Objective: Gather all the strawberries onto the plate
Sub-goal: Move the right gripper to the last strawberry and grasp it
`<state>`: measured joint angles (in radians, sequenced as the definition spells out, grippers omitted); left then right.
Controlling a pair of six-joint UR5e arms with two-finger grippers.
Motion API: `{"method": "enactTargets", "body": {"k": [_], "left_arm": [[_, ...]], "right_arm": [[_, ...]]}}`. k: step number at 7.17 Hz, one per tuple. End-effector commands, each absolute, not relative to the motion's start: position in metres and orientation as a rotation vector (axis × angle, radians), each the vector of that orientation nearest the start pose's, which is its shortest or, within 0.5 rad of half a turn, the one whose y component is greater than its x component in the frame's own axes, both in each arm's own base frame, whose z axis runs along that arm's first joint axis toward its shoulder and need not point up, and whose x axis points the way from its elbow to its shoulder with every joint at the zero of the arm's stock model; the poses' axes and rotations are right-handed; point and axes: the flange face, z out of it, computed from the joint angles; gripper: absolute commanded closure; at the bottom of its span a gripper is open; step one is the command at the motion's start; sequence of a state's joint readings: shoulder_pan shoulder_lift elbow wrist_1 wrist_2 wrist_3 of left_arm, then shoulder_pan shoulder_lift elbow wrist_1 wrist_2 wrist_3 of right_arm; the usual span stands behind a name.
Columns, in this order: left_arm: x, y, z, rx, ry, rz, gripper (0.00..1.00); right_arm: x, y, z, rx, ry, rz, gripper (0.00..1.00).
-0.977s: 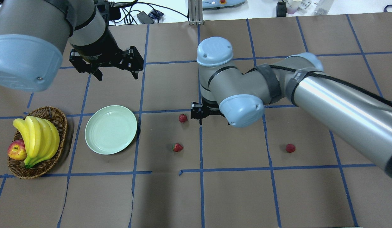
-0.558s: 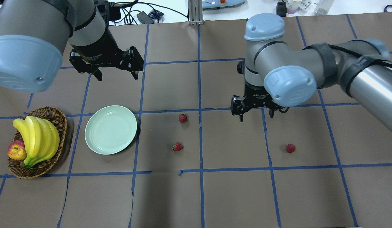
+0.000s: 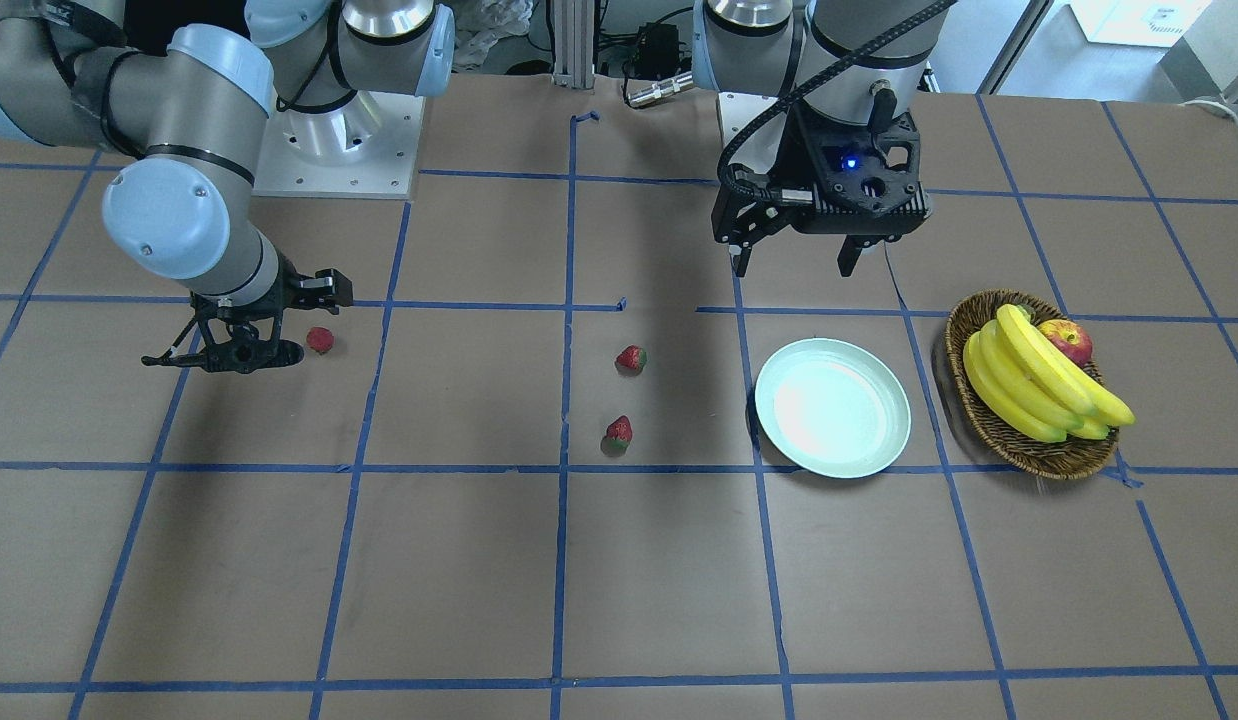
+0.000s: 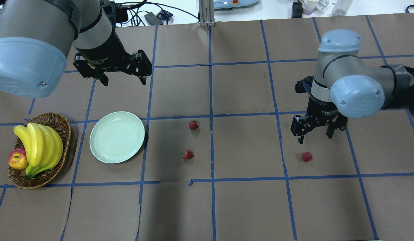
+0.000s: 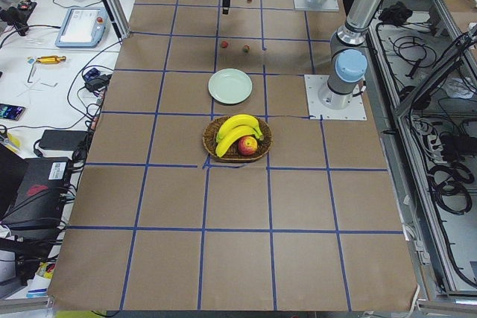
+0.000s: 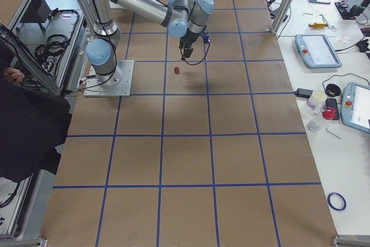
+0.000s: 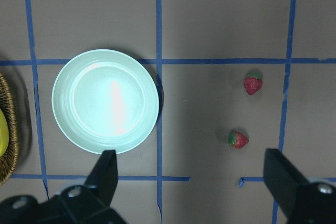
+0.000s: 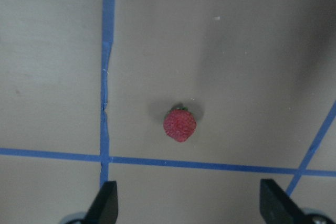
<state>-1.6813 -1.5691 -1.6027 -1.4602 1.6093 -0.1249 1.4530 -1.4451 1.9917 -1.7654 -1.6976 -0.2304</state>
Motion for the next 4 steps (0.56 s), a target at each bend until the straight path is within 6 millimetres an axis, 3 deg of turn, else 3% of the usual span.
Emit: {"method": "enactTargets", "body": {"k": [1, 4], "left_arm": [[-0.1836, -0.4811, 0.4839, -0.024, 3.110, -0.126, 0.00], [-0.1836, -0.4809, 0.4831, -0.024, 3.110, -0.123, 0.00]], "right_arm": [[0.0610, -0.4217, 0.1880, -0.262, 3.143, 0.517, 0.02], [0.0614, -0.4260, 0.1786, -0.255, 3.144, 0.455, 0.04]]}}
